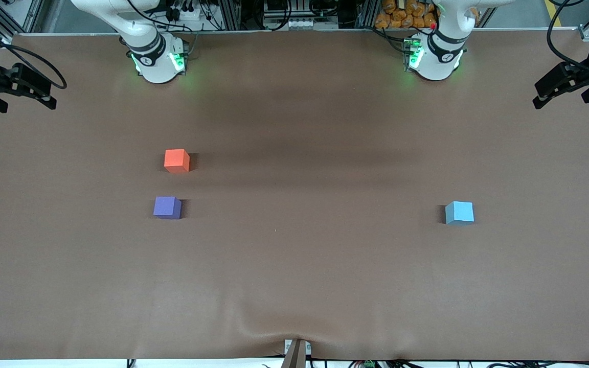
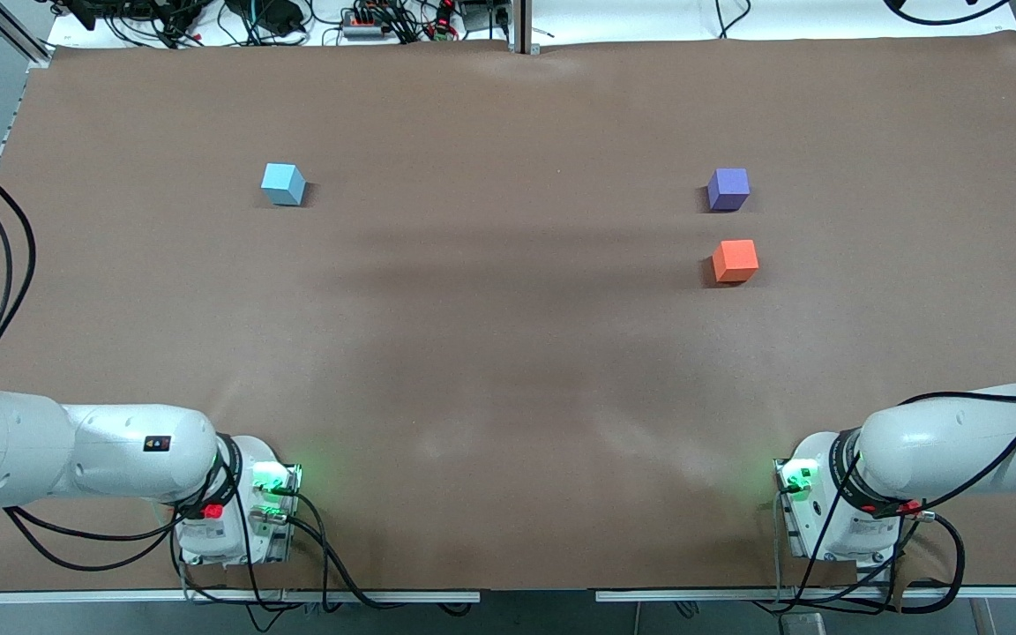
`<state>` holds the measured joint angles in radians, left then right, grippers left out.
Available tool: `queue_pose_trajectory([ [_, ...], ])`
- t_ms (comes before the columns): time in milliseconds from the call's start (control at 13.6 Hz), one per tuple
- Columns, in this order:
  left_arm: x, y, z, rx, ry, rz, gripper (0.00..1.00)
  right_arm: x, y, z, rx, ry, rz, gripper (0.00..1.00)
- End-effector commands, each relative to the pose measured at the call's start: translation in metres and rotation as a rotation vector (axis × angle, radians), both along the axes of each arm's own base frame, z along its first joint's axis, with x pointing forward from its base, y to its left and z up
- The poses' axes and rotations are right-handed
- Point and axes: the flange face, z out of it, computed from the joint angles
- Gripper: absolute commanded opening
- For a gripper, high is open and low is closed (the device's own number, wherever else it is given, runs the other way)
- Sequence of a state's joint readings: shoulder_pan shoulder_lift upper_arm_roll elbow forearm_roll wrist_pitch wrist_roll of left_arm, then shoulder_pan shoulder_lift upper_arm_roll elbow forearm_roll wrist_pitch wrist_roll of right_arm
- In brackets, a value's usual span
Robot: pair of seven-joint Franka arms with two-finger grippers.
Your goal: Place blue block between orange and purple blocks
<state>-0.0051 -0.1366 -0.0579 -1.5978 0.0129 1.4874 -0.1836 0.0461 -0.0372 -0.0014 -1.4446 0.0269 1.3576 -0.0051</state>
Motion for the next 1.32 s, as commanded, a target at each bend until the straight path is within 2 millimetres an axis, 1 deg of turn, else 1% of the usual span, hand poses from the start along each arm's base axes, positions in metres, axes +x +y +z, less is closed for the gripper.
queue_pose_trajectory([
  [0, 0.004, 0.011, 0.000, 0.016, 0.025, 0.011, 1.00, -0.002, -0.002, 0.002, 0.019, 0.008, -0.018, 1.00],
  [74, 0.005, 0.012, -0.002, 0.016, 0.029, 0.014, 1.00, -0.002, -0.002, 0.002, 0.019, 0.008, -0.020, 1.00],
  [221, 0.007, 0.025, -0.003, 0.013, 0.032, 0.037, 1.00, -0.001, -0.004, 0.002, 0.021, 0.008, -0.023, 1.00],
  [294, 0.009, 0.026, -0.003, 0.015, 0.032, 0.037, 1.00, -0.001, -0.004, 0.002, 0.021, 0.008, -0.023, 1.00],
  [441, 0.015, 0.026, -0.004, 0.014, 0.030, 0.037, 1.00, -0.002, -0.003, 0.002, 0.021, 0.008, -0.021, 1.00],
  [662, 0.020, 0.022, -0.015, 0.013, 0.052, 0.027, 1.00, -0.001, -0.006, 0.001, 0.022, 0.010, -0.027, 1.00],
  [809, 0.021, 0.017, -0.018, 0.014, 0.058, 0.018, 1.00, -0.001, -0.007, 0.001, 0.022, 0.010, -0.030, 1.00],
  [956, 0.021, 0.015, -0.020, 0.016, 0.064, 0.015, 1.00, -0.001, -0.006, 0.001, 0.029, 0.012, -0.029, 1.00],
  [1029, 0.022, 0.014, -0.022, 0.014, 0.067, 0.013, 1.00, -0.001, -0.009, 0.001, 0.031, 0.012, -0.034, 1.00],
  [1250, 0.027, 0.013, -0.038, 0.015, 0.092, 0.010, 1.00, -0.001, -0.006, 0.001, 0.032, 0.012, -0.028, 1.00],
])
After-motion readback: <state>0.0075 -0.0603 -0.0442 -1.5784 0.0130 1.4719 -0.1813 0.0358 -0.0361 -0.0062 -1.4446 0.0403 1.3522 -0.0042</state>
